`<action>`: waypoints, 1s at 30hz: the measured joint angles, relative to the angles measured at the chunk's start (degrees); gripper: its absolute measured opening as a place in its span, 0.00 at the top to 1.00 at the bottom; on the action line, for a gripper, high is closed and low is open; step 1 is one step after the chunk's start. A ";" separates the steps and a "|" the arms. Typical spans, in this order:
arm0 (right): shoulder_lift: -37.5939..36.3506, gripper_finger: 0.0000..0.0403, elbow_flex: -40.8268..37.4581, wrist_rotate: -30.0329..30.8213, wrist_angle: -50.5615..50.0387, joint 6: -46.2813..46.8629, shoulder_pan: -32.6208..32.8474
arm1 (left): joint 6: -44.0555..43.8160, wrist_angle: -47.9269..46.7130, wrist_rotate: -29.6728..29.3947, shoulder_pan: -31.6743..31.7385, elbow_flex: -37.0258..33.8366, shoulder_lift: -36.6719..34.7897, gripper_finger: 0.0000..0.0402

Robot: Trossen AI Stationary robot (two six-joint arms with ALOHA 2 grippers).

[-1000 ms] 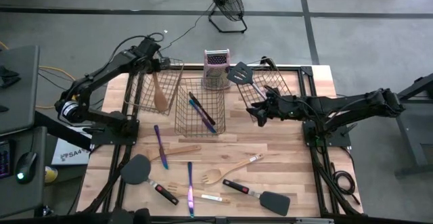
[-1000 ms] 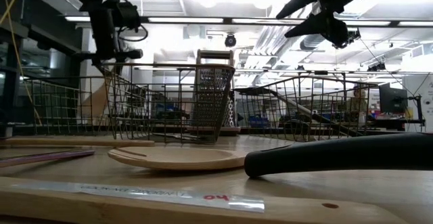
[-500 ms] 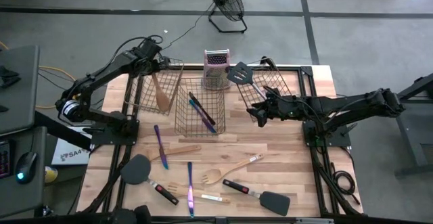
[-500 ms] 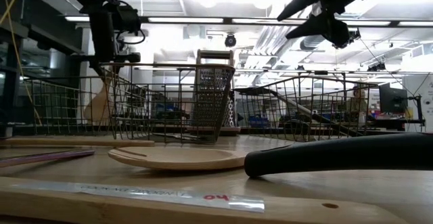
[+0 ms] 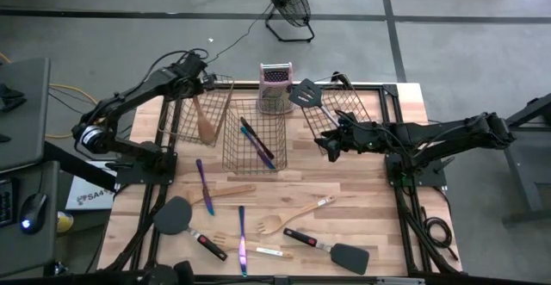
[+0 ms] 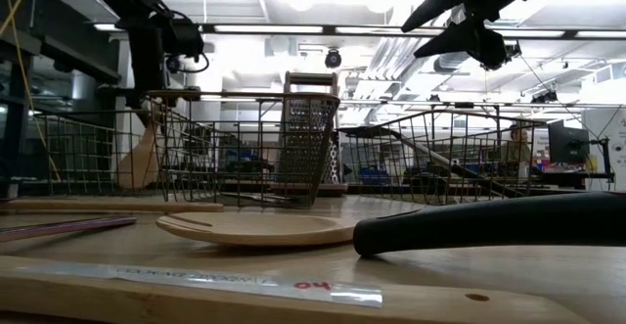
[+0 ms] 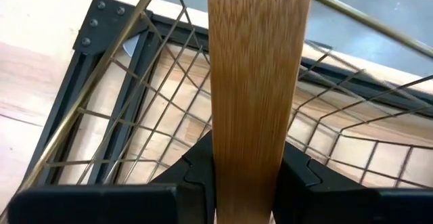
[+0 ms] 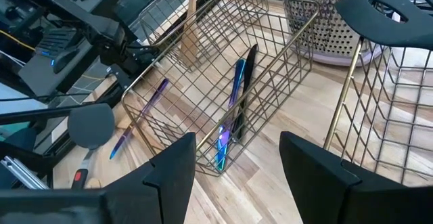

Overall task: Pick & Place Kitchen Items
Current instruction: Put the brown serving spoon into the left wire basket

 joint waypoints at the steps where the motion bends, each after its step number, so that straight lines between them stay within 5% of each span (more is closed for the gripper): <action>1: 0.00 0.49 0.00 0.06 0.00 0.00 0.00 | 0.00 0.00 0.02 0.00 0.00 0.15 0.78; 30: 0.00 0.49 0.00 1.29 0.04 0.63 0.00 | 3.17 0.63 0.13 0.02 0.02 7.86 0.76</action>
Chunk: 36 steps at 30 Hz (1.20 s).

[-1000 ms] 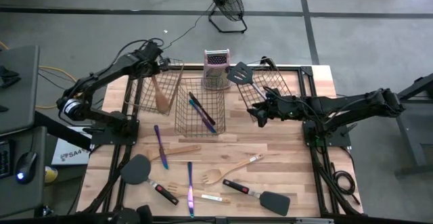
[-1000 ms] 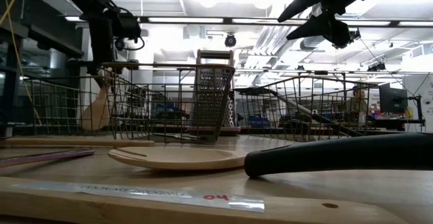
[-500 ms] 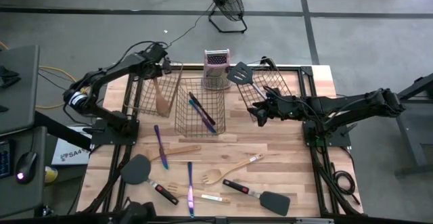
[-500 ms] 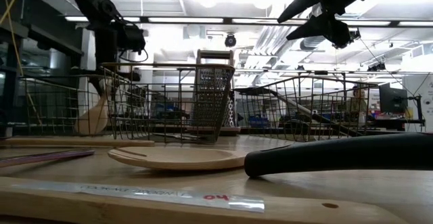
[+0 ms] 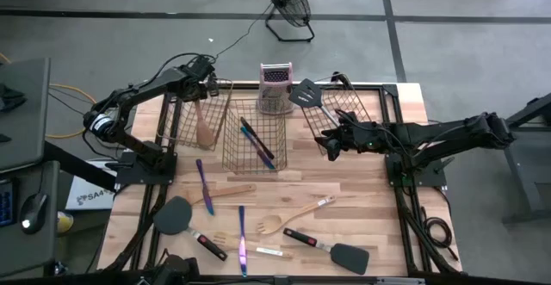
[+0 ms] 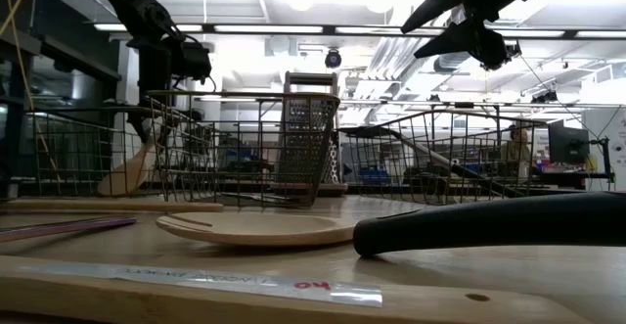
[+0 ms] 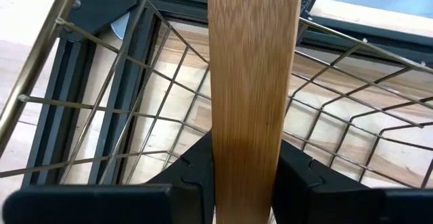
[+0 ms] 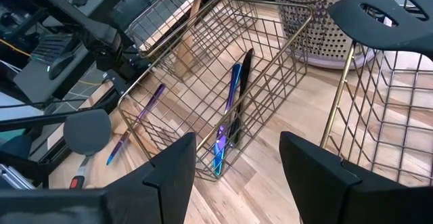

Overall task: Pick & Place Kitchen Items
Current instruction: Put the brown serving spoon into the left wire basket, then put the top blue table knife into the middle wire basket

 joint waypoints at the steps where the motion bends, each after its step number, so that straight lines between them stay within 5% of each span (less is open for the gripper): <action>1: 0.00 0.49 0.00 0.00 0.00 0.00 0.00 | 0.34 -0.01 0.02 0.00 0.00 0.00 0.76; 18: 0.00 0.49 0.00 -0.24 -0.02 0.01 0.00 | 5.58 -0.61 0.58 0.00 0.37 -1.85 0.48; 36: 0.00 0.49 0.00 -1.54 -0.50 -0.11 0.00 | 18.83 -4.70 3.52 -3.58 3.76 -19.04 0.47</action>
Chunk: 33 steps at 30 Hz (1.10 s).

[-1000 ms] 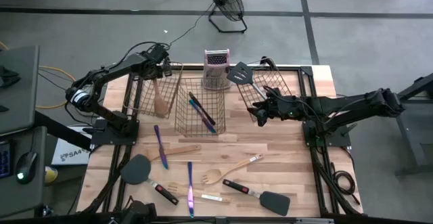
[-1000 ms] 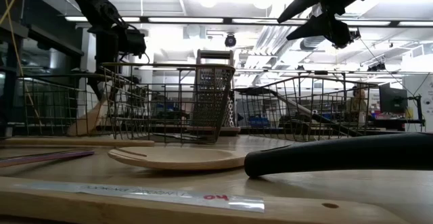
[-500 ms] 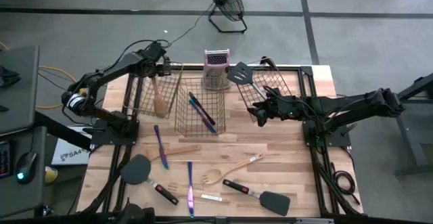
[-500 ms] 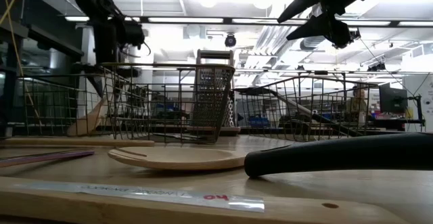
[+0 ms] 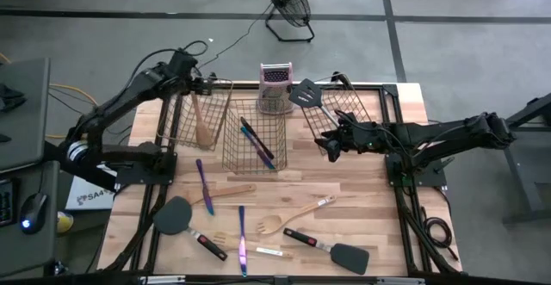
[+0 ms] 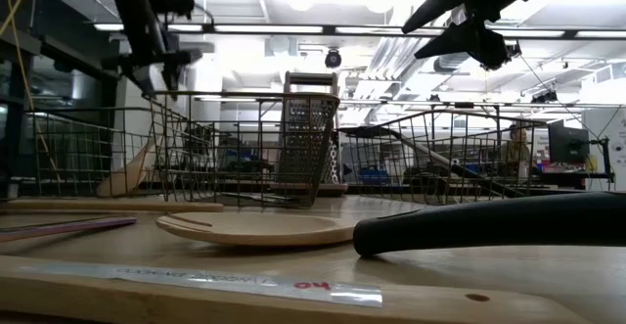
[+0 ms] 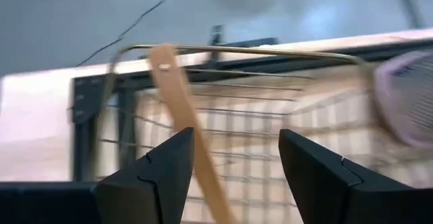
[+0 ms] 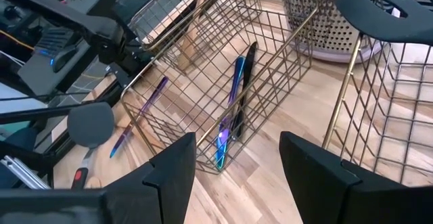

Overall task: Pick & Place Kitchen Items
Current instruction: Put the top blue table knife into the middle wire basket

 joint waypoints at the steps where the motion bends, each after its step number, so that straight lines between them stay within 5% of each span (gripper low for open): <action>1: 0.00 0.49 0.00 0.01 0.00 -0.09 0.00 | 0.13 -0.15 0.21 -0.80 0.00 -1.26 0.47; 15: -0.04 0.49 0.00 -1.53 -0.04 -0.55 0.00 | 0.18 -0.46 4.96 -21.33 0.00 -13.09 0.47; 33: -0.04 0.49 0.00 -4.60 -0.03 -1.63 0.02 | -7.64 -7.83 13.23 -50.94 0.00 -14.16 0.47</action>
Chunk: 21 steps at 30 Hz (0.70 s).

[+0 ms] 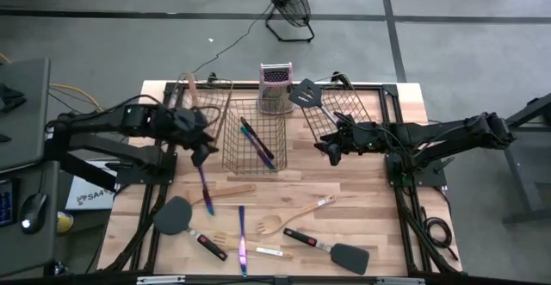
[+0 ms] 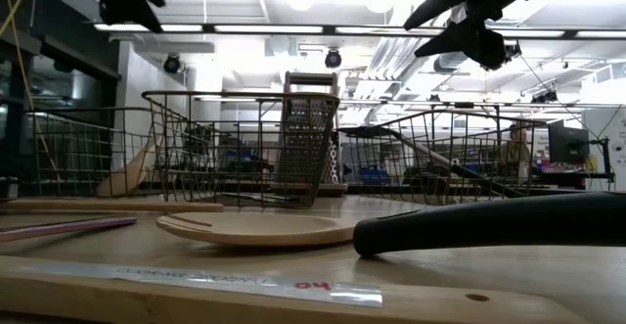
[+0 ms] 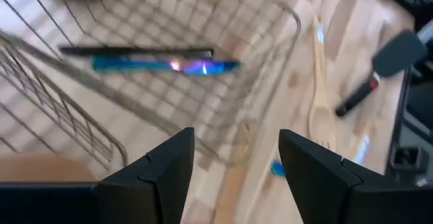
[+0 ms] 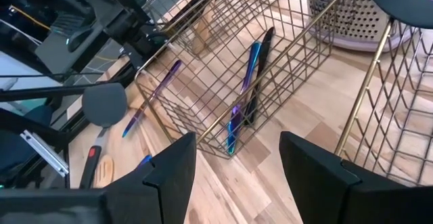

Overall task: Pick & Place Kitchen Items
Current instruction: Put the top blue table knife into the middle wire basket

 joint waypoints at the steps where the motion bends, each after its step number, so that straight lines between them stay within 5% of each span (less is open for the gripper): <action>1: 0.00 0.49 0.00 -0.01 0.01 -0.01 0.00 | -1.84 -1.15 -0.17 -1.15 0.00 0.00 0.47; 15: 0.00 0.49 0.00 -0.20 0.04 0.02 0.09 | -47.73 -15.87 -3.40 -8.60 0.00 6.68 0.47; 21: 0.00 0.49 0.00 -0.20 0.03 0.01 0.09 | -54.45 -17.74 -3.64 -8.52 -0.02 12.49 0.47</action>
